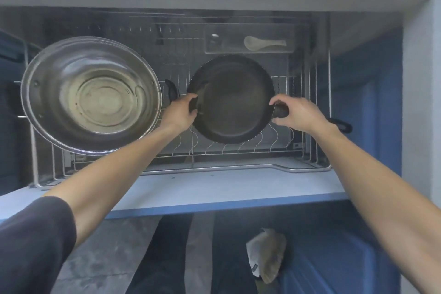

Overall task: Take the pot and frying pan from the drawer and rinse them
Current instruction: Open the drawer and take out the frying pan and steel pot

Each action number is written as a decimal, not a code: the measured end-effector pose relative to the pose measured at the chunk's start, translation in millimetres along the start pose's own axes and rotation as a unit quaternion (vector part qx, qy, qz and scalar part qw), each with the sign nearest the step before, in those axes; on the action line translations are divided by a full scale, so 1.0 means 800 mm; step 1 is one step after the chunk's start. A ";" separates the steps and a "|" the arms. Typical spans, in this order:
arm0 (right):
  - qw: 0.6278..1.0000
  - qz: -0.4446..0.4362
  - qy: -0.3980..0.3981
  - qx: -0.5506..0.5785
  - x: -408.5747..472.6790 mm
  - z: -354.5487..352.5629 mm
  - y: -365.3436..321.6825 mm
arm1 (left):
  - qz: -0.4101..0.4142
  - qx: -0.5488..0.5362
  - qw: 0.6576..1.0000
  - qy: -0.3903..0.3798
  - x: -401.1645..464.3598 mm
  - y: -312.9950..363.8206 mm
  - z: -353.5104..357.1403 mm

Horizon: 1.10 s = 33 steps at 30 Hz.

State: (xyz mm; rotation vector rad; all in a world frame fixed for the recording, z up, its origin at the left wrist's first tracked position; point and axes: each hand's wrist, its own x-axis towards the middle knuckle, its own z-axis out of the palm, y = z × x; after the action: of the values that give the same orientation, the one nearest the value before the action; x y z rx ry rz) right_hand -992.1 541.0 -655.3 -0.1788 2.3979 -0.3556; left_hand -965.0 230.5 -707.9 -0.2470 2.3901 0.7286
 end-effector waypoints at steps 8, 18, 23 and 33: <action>0.999 -0.017 0.002 0.041 -0.006 -0.003 0.013 | -0.028 -0.059 0.996 0.054 -0.007 0.009 0.009; 0.987 -0.032 -0.078 0.135 -0.109 -0.096 -0.012 | 0.023 -0.104 0.994 0.017 -0.134 0.055 -0.136; 0.978 -0.052 -0.092 0.178 -0.161 -0.122 -0.062 | 0.037 -0.082 0.994 0.053 -0.219 0.071 -0.221; 0.981 -0.150 -0.026 0.117 -0.220 -0.249 -0.185 | 0.059 -0.150 0.980 0.113 -0.316 0.051 -0.355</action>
State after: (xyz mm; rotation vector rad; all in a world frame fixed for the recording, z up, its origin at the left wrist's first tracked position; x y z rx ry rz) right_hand -987.6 480.3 -357.2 -0.4387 2.2554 -0.7580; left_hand -924.1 105.5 -348.9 -0.3287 2.5163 1.1768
